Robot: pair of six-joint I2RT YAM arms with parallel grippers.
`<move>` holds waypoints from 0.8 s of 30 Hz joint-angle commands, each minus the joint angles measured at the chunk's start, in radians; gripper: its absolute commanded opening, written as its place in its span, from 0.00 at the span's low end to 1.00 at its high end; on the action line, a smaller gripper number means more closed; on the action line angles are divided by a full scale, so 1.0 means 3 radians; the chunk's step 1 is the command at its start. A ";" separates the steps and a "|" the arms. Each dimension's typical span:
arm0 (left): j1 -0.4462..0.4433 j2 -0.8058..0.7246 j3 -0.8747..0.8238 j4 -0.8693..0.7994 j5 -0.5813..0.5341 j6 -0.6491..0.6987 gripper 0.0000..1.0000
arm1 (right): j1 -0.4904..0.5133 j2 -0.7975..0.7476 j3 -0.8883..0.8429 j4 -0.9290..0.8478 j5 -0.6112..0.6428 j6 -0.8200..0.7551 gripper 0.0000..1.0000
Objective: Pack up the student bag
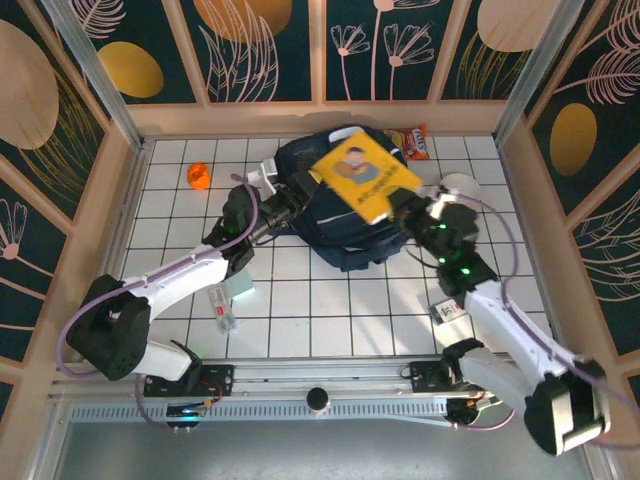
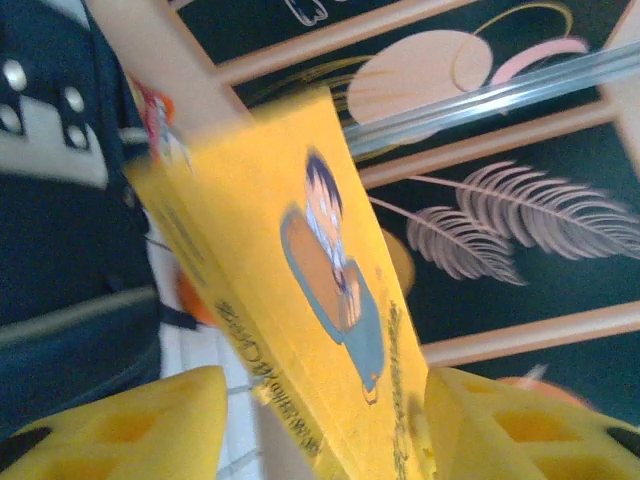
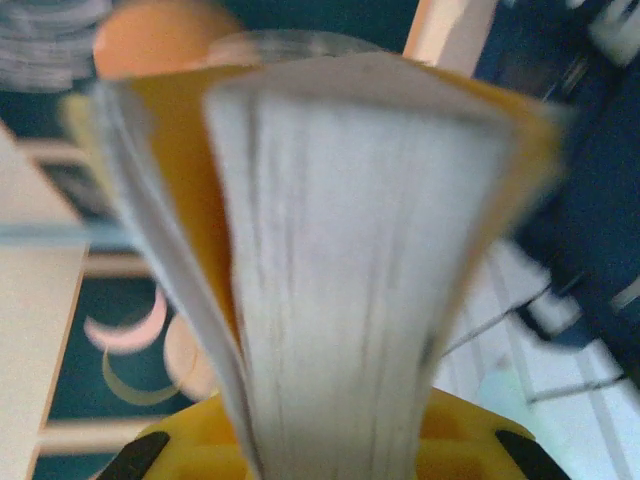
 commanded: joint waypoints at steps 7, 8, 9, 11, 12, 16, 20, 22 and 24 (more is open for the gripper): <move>-0.0183 0.0635 0.0575 -0.1117 0.0202 0.3922 0.73 | -0.1851 -0.0601 0.0058 -0.1186 -0.1377 -0.0849 0.00; -0.0241 0.0716 0.0609 -0.1170 0.0242 0.4289 0.74 | -0.1970 -0.0596 0.0061 -0.1230 -0.1479 -0.0902 0.00; -0.0276 0.0808 0.0669 -0.1208 0.0255 0.4543 0.75 | -0.2062 -0.0581 0.0068 -0.1273 -0.1558 -0.0965 0.00; -0.0318 0.1083 0.0915 -0.1418 0.0270 0.4856 0.82 | -0.2135 -0.0546 0.0094 -0.1354 -0.1639 -0.1057 0.00; -0.0336 0.1199 0.1070 -0.1549 0.0246 0.4977 0.87 | -0.2146 -0.0533 0.0108 -0.1384 -0.1654 -0.1095 0.00; -0.0381 0.1688 0.1553 -0.1758 0.0113 0.5249 0.89 | -0.2154 -0.0538 0.0139 -0.1438 -0.1675 -0.1165 0.00; -0.0390 0.2116 0.1852 -0.1736 -0.0124 0.5250 0.90 | -0.2153 -0.0565 0.0143 -0.1490 -0.1683 -0.1184 0.00; -0.0392 0.2283 0.1964 -0.1755 -0.0266 0.5284 0.90 | -0.2156 -0.0580 0.0161 -0.1560 -0.1666 -0.1224 0.00; -0.0397 0.2396 0.2021 -0.1666 -0.0462 0.5241 0.80 | -0.2163 -0.0596 0.0191 -0.1654 -0.1637 -0.1283 0.00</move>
